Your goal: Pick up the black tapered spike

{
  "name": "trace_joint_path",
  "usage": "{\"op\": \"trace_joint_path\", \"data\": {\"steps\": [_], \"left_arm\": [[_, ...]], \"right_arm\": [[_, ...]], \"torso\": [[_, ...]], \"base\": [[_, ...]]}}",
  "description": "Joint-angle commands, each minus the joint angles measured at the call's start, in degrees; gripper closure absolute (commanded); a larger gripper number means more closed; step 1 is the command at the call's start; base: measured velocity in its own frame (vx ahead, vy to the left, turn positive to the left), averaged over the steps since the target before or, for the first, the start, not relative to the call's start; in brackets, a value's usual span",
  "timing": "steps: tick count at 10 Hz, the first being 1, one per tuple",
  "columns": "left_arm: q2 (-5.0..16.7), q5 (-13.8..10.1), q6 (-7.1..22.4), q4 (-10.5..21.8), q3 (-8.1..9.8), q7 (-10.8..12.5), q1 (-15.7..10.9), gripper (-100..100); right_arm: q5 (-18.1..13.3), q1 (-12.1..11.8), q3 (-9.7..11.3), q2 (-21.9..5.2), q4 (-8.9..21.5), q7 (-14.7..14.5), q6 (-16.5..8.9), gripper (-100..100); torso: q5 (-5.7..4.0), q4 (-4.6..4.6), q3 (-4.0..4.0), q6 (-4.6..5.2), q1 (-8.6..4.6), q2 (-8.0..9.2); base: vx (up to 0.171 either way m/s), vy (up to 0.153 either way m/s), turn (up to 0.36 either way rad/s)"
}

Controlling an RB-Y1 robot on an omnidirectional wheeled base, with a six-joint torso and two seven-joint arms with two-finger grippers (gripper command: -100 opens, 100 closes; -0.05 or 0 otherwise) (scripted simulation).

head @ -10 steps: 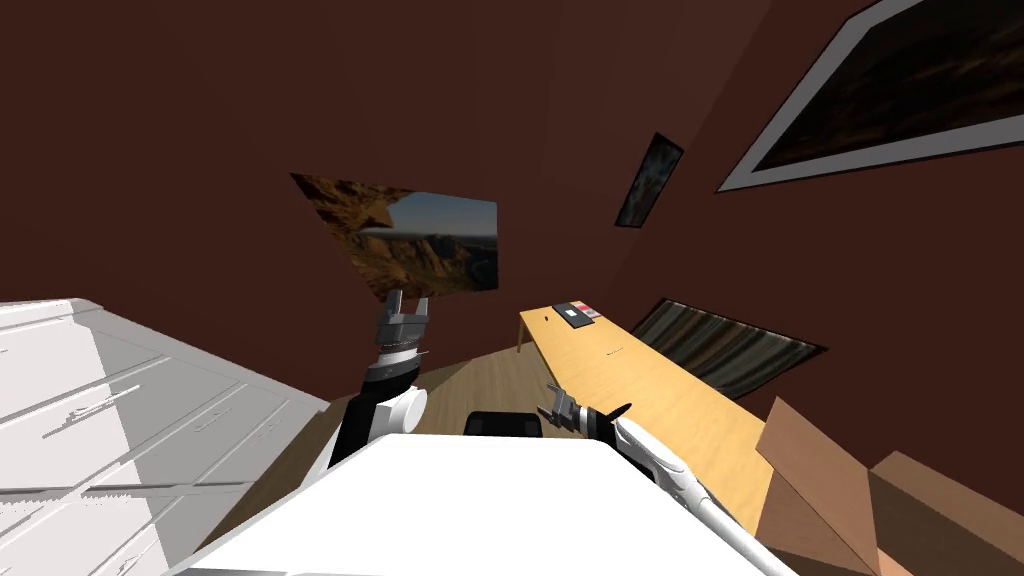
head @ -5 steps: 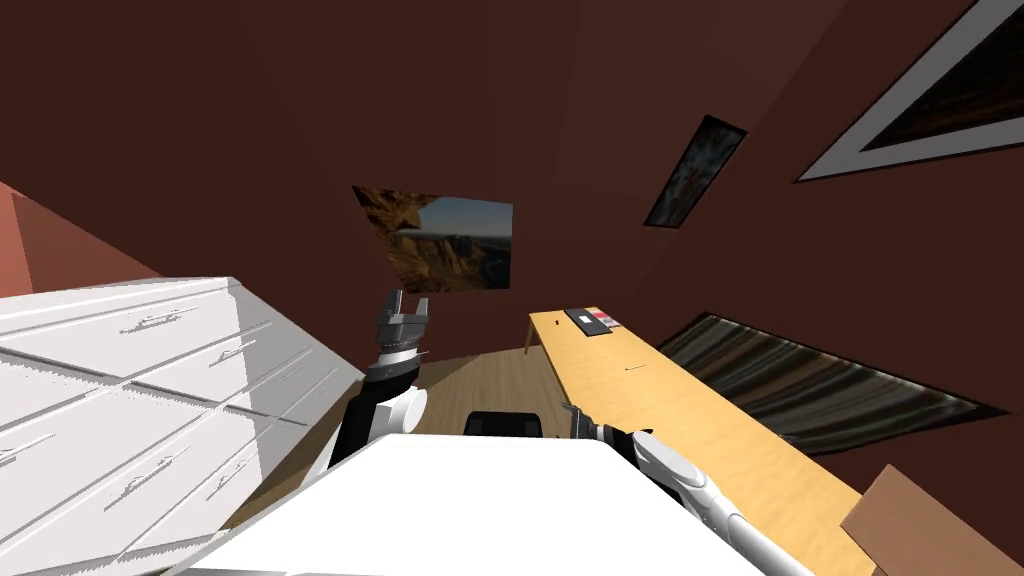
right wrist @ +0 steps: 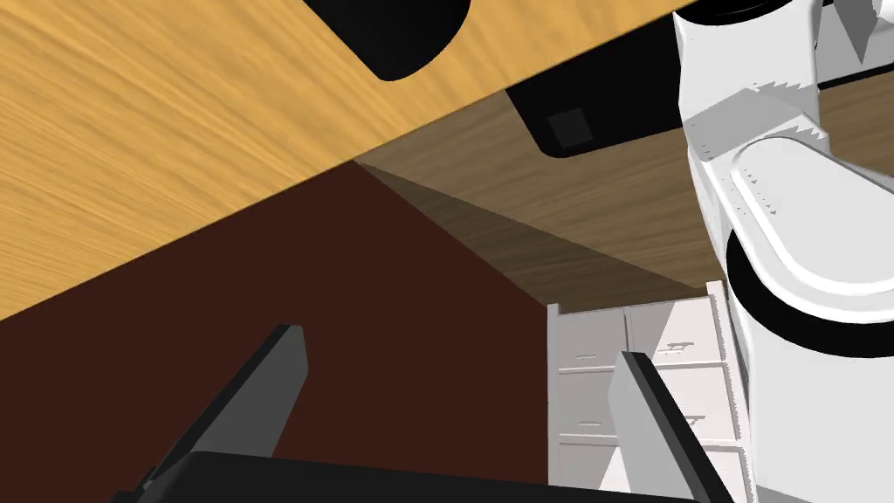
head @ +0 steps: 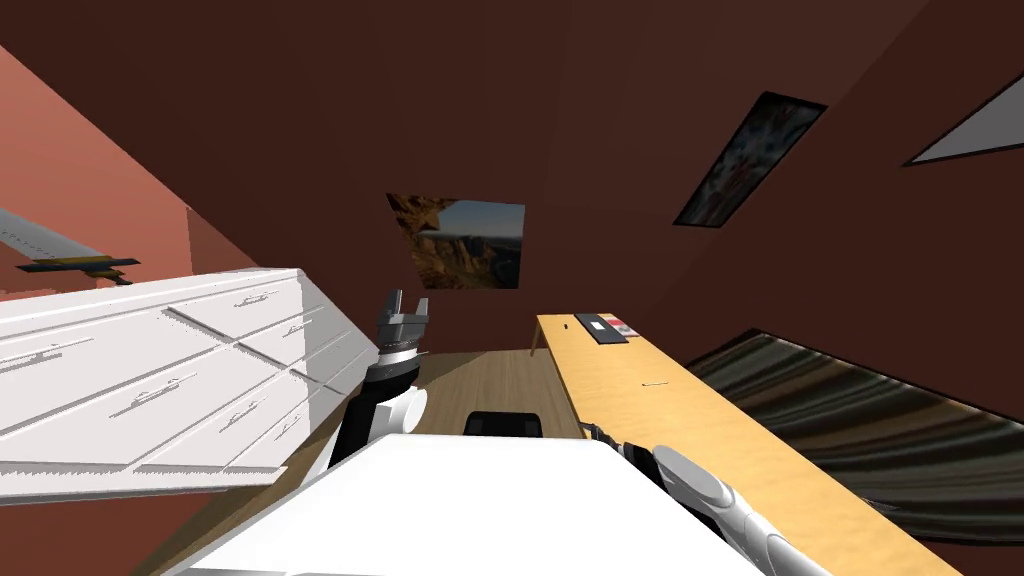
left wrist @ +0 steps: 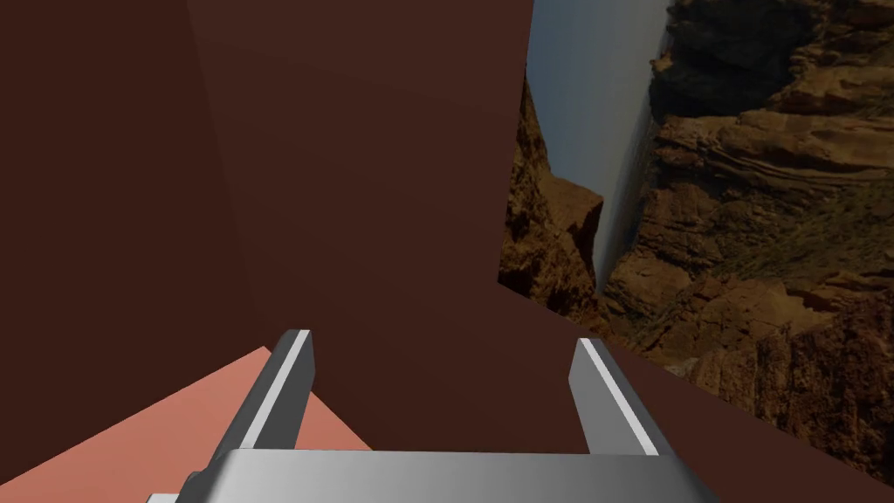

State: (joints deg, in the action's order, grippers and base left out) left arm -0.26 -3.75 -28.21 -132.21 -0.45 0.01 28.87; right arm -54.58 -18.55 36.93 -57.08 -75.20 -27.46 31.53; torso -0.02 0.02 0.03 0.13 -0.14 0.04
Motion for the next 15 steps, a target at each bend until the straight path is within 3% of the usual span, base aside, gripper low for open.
{"op": "trace_joint_path", "data": {"steps": [1,5,10,15], "left_arm": [[0.0,0.0,0.0,0.0,0.0,0.0,0.0,0],[0.0,0.0,0.0,0.0,0.0,0.0,0.0,0],[0.0,0.0,0.0,0.0,0.0,0.0,0.0,0],[0.0,0.0,0.0,0.0,0.0,0.0,0.01,0]], "right_arm": [[-2.14,-0.35,1.09,-2.21,1.99,-1.13,-0.54,-100],[-7.23,-0.93,3.9,-6.48,7.12,-4.09,-1.62,-100],[-11.01,-1.43,6.16,-9.46,10.77,-6.28,-2.55,-100],[-12.3,-1.82,6.96,-10.56,11.91,-7.09,-3.01,-100]], "torso": [[0.0,0.0,0.0,0.0,0.0,0.0],[0.0,0.0,0.0,-0.03,0.01,0.0],[0.0,-0.01,-0.03,-0.02,0.02,-0.06],[-0.01,-0.01,-0.03,0.01,0.06,-0.06]], "base": [[-0.024,-0.029,0.251],[-0.026,-0.031,0.272],[-0.017,-0.024,0.145],[-0.011,-0.012,0.077]]}}
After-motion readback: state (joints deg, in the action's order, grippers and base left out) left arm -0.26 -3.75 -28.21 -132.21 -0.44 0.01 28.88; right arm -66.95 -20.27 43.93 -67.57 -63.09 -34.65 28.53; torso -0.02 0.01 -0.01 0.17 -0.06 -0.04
